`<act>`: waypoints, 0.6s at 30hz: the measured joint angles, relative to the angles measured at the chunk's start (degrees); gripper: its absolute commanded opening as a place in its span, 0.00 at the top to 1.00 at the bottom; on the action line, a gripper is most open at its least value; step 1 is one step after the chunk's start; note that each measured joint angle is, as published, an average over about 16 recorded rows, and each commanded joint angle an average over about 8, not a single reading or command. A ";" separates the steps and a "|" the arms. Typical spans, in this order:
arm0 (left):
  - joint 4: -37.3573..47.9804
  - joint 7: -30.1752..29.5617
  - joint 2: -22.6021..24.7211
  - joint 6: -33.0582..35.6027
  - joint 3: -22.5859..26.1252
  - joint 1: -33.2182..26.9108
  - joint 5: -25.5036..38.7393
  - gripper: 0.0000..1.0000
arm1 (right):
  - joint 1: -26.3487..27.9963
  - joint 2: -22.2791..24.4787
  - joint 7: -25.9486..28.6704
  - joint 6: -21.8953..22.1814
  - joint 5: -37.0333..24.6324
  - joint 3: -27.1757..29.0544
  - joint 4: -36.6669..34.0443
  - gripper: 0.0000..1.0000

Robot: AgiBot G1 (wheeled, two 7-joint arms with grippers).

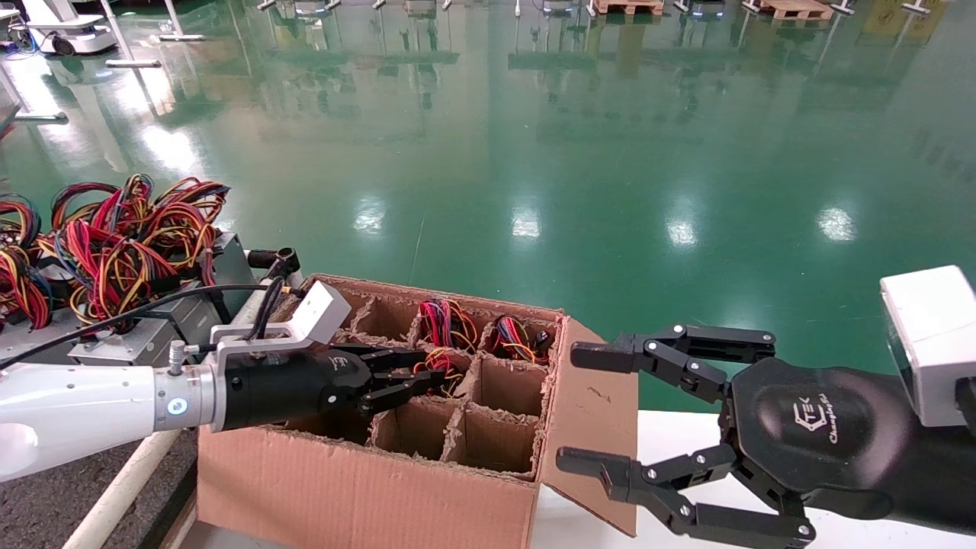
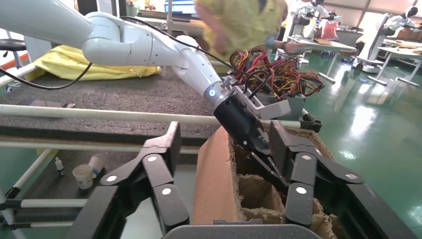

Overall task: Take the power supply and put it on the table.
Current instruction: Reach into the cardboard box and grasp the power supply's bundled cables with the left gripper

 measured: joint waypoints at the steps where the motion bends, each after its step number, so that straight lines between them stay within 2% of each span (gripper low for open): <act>1: 0.52 0.32 0.19 0.08 -0.04 -0.08 -0.07 1.00 | 0.00 0.00 0.00 0.00 0.00 0.00 0.00 0.00; 9: 4.69 3.02 1.52 0.62 -1.17 -0.58 -1.80 1.00 | 0.00 0.00 0.00 0.00 0.00 0.00 0.00 0.00; 18: 9.30 4.90 2.23 1.70 -4.67 -0.78 -7.00 1.00 | 0.00 0.00 0.00 0.00 0.00 0.00 0.00 0.00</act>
